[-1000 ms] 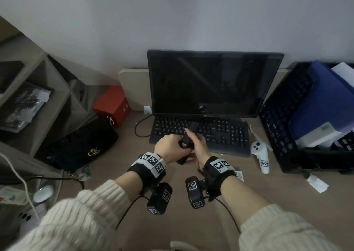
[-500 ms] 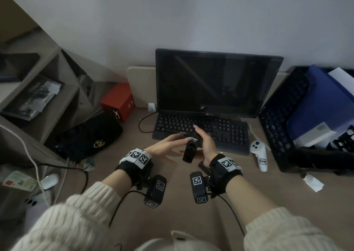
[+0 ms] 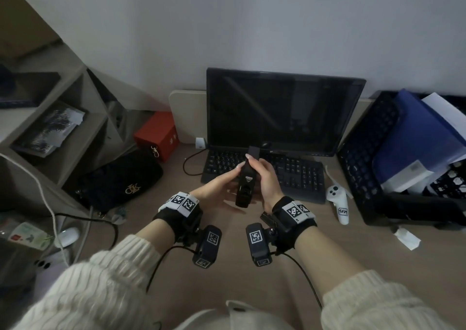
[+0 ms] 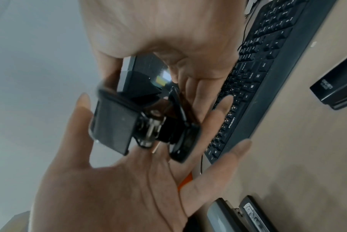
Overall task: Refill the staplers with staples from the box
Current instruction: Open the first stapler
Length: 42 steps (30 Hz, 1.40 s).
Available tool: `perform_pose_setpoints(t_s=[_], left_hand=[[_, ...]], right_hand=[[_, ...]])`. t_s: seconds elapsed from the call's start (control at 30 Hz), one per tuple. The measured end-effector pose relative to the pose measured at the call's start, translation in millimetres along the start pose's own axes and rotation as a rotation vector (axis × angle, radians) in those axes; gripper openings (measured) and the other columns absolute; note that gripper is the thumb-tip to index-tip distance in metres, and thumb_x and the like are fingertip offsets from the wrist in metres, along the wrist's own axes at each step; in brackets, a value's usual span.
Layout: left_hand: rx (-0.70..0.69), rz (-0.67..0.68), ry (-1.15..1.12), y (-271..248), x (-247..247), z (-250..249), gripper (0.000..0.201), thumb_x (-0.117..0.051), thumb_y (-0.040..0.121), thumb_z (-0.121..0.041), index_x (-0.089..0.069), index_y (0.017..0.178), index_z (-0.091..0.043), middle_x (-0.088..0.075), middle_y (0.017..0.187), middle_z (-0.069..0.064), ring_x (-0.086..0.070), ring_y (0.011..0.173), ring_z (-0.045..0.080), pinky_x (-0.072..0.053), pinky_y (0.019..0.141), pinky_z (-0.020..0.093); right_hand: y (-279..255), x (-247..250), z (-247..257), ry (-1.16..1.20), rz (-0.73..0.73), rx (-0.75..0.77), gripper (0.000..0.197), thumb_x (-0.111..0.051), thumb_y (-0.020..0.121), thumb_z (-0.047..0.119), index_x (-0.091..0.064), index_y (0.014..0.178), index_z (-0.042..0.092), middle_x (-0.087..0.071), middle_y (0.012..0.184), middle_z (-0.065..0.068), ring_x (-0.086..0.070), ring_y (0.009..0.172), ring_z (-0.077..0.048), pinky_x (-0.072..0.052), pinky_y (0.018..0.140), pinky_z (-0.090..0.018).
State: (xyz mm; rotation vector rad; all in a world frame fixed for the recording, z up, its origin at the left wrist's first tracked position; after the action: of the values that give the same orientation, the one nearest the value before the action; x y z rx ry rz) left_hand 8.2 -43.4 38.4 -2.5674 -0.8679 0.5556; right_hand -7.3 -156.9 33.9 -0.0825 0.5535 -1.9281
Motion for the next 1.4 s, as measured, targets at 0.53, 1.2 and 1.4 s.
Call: perform_pose_setpoints(t_s=[0.53, 1.2, 1.4], left_hand=[[-0.042, 0.018, -0.086, -10.4, -3.7, -9.7, 0.052, -0.054, 0.091, -0.061, -0.045, 0.141, -0.046, -0.054, 0.142, 0.004, -0.058, 0.124, 0.031, -0.052, 0.092, 0.060], [-0.200, -0.496, -0.256, 1.2, 39.2, -35.8, 0.055, -0.062, 0.058, -0.080, -0.060, 0.099, -0.043, -0.067, 0.120, 0.005, -0.069, 0.106, 0.026, -0.053, 0.097, 0.050], [-0.221, -0.501, -0.262, -2.8, 37.1, -36.5, 0.057, -0.060, 0.062, -0.076, -0.058, 0.106, -0.040, -0.067, 0.116, 0.002, -0.068, 0.105, 0.019, -0.055, 0.093, 0.042]], right_hand=[[-21.3, -22.8, 24.9, 0.070, 0.106, 0.083, 0.070, -0.052, 0.078, 0.069, -0.061, 0.124, 0.017, -0.067, 0.116, -0.012, -0.067, 0.101, -0.023, -0.055, 0.084, -0.040], [-27.9, -43.2, 23.5, -0.061, 0.368, 0.093, 0.042, -0.038, 0.098, 0.009, -0.049, 0.137, 0.017, -0.057, 0.135, -0.009, -0.058, 0.120, -0.029, -0.041, 0.107, -0.049], [-32.5, -43.7, 19.6, -0.074, 0.368, 0.101, 0.046, -0.041, 0.097, 0.003, -0.046, 0.140, 0.016, -0.059, 0.133, -0.006, -0.058, 0.120, -0.025, -0.040, 0.108, -0.045]])
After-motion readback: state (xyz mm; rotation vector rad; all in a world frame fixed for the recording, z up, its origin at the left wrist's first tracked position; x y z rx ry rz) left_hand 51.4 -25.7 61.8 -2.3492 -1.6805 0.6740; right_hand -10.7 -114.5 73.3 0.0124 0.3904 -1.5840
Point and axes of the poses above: each hand's wrist, its own y-axis towards the middle knuckle, its own x-axis out of the back of the hand, z = x × y, the point moved 8 cm from there along y, towards the middle knuckle
